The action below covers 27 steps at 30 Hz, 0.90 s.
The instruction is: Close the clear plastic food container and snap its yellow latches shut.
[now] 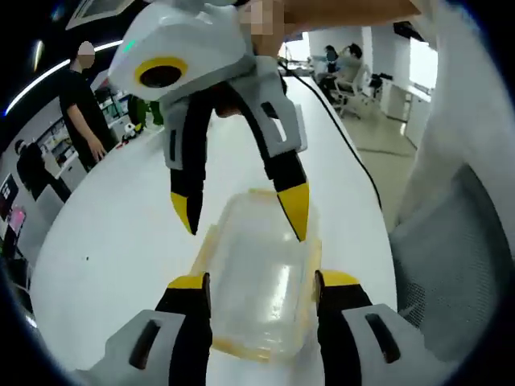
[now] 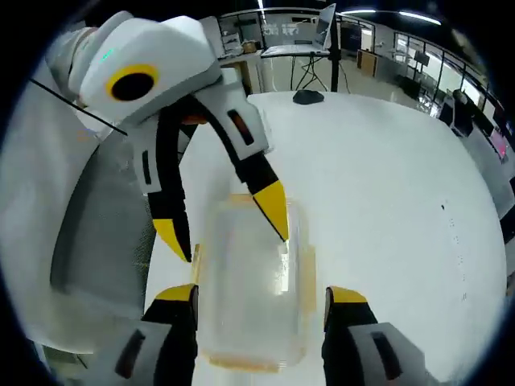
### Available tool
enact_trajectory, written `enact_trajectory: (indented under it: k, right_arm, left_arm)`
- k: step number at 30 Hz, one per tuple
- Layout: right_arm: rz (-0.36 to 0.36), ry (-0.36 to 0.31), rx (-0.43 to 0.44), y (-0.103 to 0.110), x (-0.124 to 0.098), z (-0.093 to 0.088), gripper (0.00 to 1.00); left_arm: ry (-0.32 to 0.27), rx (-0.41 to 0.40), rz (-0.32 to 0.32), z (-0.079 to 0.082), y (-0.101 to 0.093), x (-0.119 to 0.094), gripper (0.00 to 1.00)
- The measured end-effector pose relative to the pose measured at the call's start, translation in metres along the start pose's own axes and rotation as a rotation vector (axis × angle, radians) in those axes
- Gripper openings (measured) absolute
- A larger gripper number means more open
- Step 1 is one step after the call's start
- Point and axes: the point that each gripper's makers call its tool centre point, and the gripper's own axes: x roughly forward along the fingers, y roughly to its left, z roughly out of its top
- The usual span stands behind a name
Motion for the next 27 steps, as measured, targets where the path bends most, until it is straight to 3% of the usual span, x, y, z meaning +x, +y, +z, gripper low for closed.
enact_trajectory:
  k: [3,7,11,13,20,22,23,27]
  right_arm:
    - [-0.004,-0.027,0.018,0.006,-0.002,-0.001,0.68]
    - [-0.031,-0.029,-0.007,0.013,-0.001,-0.011,0.77]
    - [-0.029,0.000,0.003,0.019,0.006,-0.023,0.83]
    - [-0.048,0.025,-0.021,0.020,0.010,-0.030,0.88]
    - [-0.102,0.080,-0.045,0.016,0.023,-0.040,0.86]
    - [-0.102,0.093,-0.054,0.017,0.027,-0.042,0.80]
    - [-0.136,0.103,-0.085,0.011,0.026,-0.043,0.76]
    - [-0.134,0.092,-0.062,0.011,0.026,-0.041,0.75]
  left_arm:
    - [0.052,0.028,-0.001,-0.009,0.011,-0.010,0.58]
    - [0.127,0.052,-0.063,-0.021,0.013,-0.014,0.68]
    - [0.168,0.073,-0.111,-0.027,0.003,-0.005,0.82]
    - [0.193,0.121,-0.126,-0.029,-0.002,0.002,0.88]
    - [0.295,0.150,-0.135,-0.052,0.000,0.019,0.87]
    - [0.290,0.176,-0.125,-0.053,0.001,0.020,0.86]
    - [0.289,0.177,-0.119,-0.052,0.003,0.020,0.84]
    - [0.294,0.191,-0.100,-0.055,0.009,0.022,0.80]
